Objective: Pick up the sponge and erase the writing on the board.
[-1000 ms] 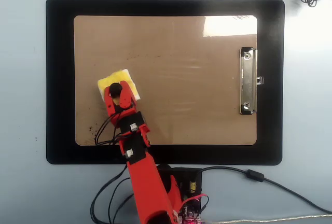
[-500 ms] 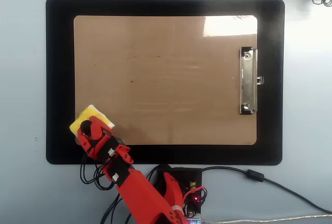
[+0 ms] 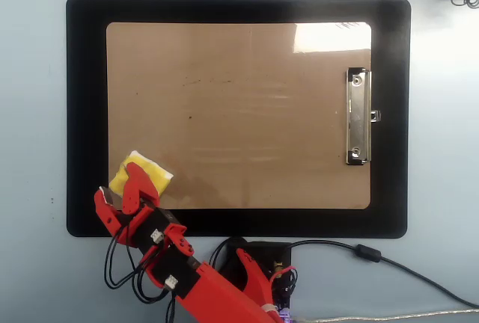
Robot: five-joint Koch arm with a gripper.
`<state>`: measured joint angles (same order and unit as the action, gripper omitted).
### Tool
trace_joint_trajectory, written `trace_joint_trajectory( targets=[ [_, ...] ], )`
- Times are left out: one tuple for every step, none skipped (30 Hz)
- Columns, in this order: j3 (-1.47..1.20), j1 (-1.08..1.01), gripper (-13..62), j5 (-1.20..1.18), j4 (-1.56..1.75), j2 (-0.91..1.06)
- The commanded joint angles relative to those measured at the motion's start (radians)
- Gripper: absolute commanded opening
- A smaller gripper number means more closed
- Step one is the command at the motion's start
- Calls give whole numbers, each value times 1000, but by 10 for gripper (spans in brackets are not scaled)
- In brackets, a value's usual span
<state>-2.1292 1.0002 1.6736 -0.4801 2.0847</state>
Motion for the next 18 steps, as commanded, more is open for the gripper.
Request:
trace_joint_trajectory(
  targets=[
    [106,-38,337,25,-307,83],
    [158,-127,337,20,-472,107],
    [193,-238,338,3,-621,124],
    [207,-347,338,-38,-750,135],
    [209,-414,338,-78,-818,140],
    [206,-509,338,-164,-891,150],
    [202,-566,337,-225,-919,163],
    [181,-638,337,-295,-953,176],
    [144,-687,337,-331,-973,186],
    [77,-742,337,-342,-994,209],
    [21,-775,337,-337,-1008,238],
    [-52,-810,337,-321,-1012,268],
    [-121,-825,337,-287,-1019,267],
    [-164,-830,337,-252,-1023,267],
    [-224,-830,337,-186,-1025,267],
    [-267,-827,337,-114,-1023,267],
    [-296,-824,338,-41,-1025,267],
    [-319,-822,339,20,-1028,265]
  ],
)
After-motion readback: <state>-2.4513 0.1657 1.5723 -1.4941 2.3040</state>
